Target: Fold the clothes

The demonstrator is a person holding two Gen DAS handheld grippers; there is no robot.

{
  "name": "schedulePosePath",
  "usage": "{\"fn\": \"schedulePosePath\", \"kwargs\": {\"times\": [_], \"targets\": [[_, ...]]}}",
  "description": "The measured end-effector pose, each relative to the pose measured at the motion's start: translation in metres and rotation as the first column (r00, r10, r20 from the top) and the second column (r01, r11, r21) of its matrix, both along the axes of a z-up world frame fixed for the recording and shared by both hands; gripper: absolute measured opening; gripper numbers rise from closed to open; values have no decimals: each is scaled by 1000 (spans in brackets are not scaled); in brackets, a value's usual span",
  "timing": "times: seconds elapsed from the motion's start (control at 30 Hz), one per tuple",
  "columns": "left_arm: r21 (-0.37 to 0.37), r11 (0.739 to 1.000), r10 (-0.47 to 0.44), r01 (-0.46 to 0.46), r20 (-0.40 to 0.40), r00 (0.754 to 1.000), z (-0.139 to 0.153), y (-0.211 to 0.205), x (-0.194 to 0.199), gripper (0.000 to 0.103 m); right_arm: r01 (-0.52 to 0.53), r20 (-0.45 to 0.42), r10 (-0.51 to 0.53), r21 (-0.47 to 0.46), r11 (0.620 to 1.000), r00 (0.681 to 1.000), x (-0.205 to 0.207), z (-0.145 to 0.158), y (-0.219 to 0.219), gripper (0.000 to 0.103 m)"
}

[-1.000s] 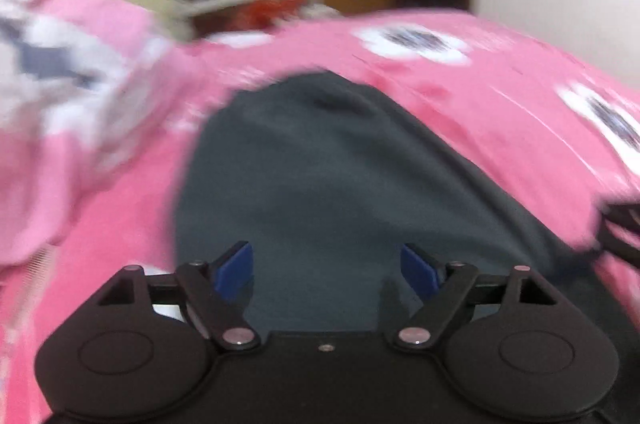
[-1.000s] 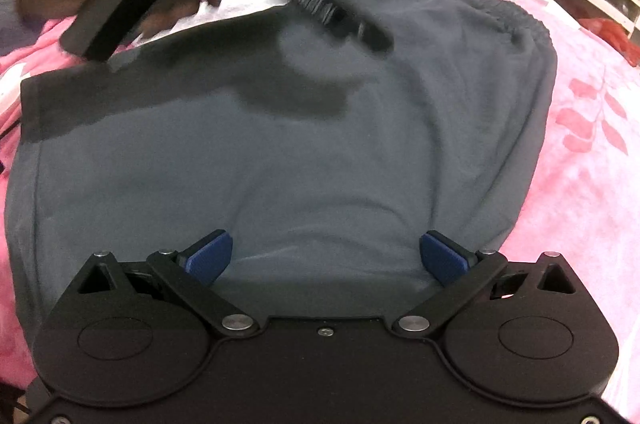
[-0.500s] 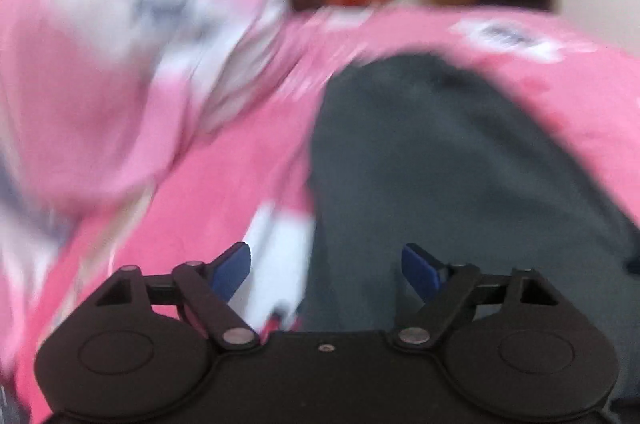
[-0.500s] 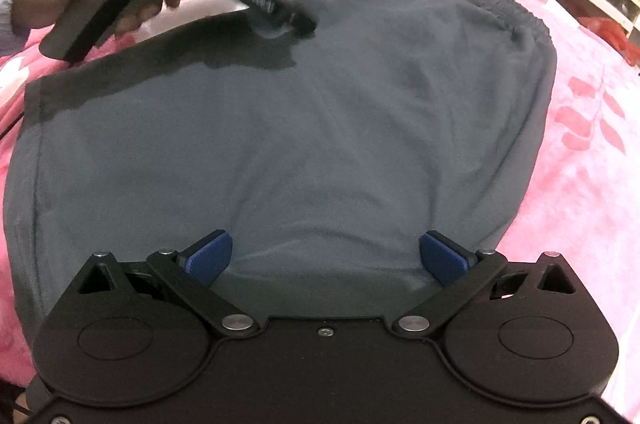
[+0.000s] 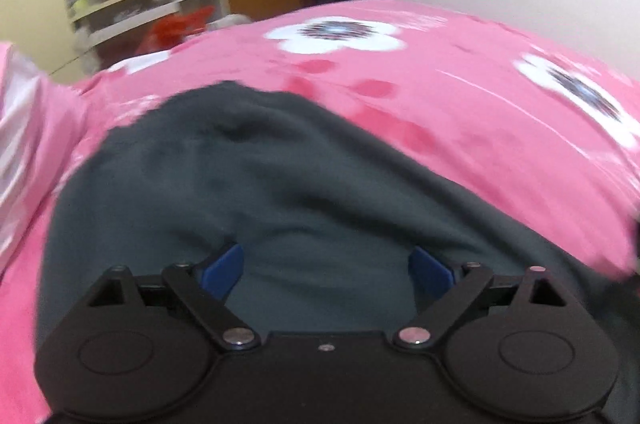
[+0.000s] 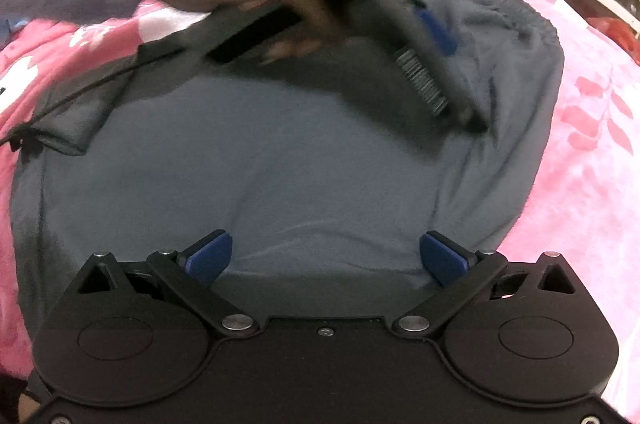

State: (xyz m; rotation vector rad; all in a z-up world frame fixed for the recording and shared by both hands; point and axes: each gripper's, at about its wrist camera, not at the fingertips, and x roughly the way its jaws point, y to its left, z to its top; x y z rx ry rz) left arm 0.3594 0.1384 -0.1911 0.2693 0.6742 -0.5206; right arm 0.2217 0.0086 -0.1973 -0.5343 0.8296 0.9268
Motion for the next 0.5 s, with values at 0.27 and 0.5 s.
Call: {"fn": "schedulePosePath", "kwargs": {"times": [0.27,0.5], "targets": [[37,994,99,-99,5,995,14,16,54,92,-32,-6,32,14,999,999,4,-2,-3,103],[-42,988,149,-149,-11,989,40,19,1,88,-33,-2,33,9,999,999,-2,-1,-3,103]]}}
